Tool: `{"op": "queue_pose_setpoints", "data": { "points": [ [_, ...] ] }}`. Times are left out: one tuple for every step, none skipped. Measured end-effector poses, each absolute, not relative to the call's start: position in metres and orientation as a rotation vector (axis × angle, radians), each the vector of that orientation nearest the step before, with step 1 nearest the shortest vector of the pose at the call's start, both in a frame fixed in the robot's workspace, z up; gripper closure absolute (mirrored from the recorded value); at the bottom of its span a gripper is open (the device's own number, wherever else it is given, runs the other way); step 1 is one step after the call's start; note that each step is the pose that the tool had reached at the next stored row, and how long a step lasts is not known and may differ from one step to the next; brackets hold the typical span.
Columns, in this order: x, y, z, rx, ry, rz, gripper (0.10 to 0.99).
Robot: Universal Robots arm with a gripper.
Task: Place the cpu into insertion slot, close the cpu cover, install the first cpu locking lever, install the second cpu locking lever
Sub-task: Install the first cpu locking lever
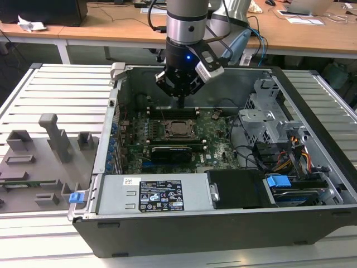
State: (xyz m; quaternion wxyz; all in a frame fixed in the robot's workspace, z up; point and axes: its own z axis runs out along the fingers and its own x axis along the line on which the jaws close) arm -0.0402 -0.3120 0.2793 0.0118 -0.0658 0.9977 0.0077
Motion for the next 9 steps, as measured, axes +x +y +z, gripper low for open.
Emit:
{"op": "queue_pose_setpoints", "data": {
  "points": [
    [-0.0408, -0.3121, 0.2792, -0.205, 3.111, 0.024, 0.980],
    [-0.0414, -0.3121, 0.2791, -0.205, 3.111, 0.024, 0.980],
    [-0.0422, -0.3121, 0.2789, -0.205, 3.111, 0.024, 0.980],
    [-0.0427, -0.3121, 0.2788, -0.205, 3.111, 0.024, 0.980],
    [-0.0435, -0.3121, 0.2785, -0.205, 3.111, 0.024, 0.980],
    [-0.0438, -0.3121, 0.2784, -0.205, 3.111, 0.024, 0.980],
    [-0.0439, -0.3121, 0.2783, -0.205, 3.111, 0.024, 0.980],
    [-0.0442, -0.3121, 0.2781, -0.205, 3.111, 0.024, 0.980],
    [-0.0444, -0.3121, 0.2780, -0.205, 3.111, 0.024, 0.980]
  ]
}}
